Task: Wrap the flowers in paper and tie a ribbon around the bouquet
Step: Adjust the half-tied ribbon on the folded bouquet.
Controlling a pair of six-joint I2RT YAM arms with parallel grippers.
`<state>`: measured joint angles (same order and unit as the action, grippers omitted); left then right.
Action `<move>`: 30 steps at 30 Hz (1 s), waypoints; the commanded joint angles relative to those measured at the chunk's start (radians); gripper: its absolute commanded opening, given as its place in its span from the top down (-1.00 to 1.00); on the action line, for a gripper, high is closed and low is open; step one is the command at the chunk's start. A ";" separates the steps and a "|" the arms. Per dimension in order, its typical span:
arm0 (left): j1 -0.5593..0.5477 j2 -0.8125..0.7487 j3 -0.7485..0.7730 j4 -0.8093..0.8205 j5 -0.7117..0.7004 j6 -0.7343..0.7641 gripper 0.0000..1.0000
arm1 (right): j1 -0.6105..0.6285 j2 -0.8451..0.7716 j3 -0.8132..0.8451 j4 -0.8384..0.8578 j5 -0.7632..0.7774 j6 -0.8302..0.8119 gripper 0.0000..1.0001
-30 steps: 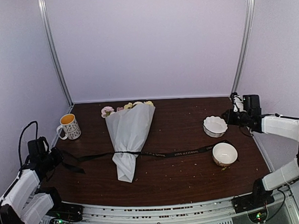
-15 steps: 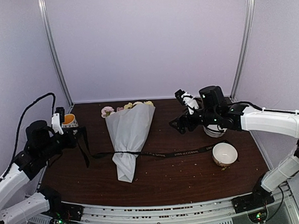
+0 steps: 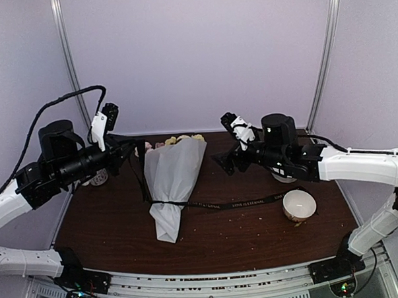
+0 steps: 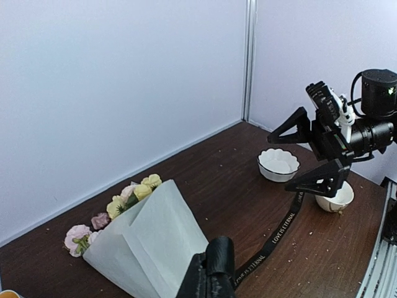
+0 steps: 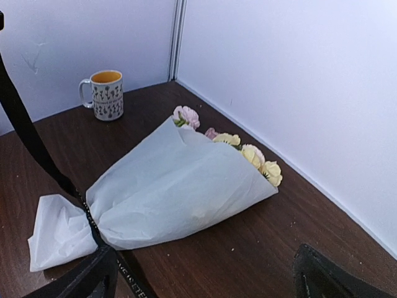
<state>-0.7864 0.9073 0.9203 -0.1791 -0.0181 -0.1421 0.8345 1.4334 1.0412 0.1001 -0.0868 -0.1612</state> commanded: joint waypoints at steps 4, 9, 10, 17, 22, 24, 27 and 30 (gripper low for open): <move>0.001 -0.098 -0.033 0.023 -0.113 0.056 1.00 | -0.005 -0.054 -0.090 0.330 -0.054 -0.024 -1.00; 0.001 -0.120 -0.042 -0.014 -0.214 0.028 1.00 | -0.001 0.121 0.156 -0.232 -0.133 -0.012 -0.92; 0.001 -0.126 -0.044 -0.019 -0.231 0.029 1.00 | 0.001 0.142 0.156 -0.263 -0.137 0.004 -0.84; 0.002 -0.161 -0.042 -0.048 -0.301 0.050 1.00 | 0.078 0.264 0.081 -0.318 -0.070 0.009 -0.73; 0.002 -0.154 -0.049 -0.043 -0.299 0.043 1.00 | 0.106 0.400 0.184 -0.409 -0.092 -0.037 -0.86; 0.002 -0.155 -0.052 -0.043 -0.305 0.037 1.00 | 0.108 0.442 0.228 -0.414 -0.099 -0.046 -0.98; 0.001 -0.163 -0.051 -0.046 -0.325 0.033 1.00 | 0.108 0.509 0.286 -0.421 -0.096 -0.064 -1.00; 0.002 -0.175 -0.053 -0.052 -0.340 0.033 1.00 | 0.108 0.567 0.329 -0.426 -0.069 -0.072 -0.96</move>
<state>-0.7864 0.7513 0.8768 -0.2504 -0.3202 -0.1059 0.9432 1.9461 1.3075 -0.3038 -0.1825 -0.2073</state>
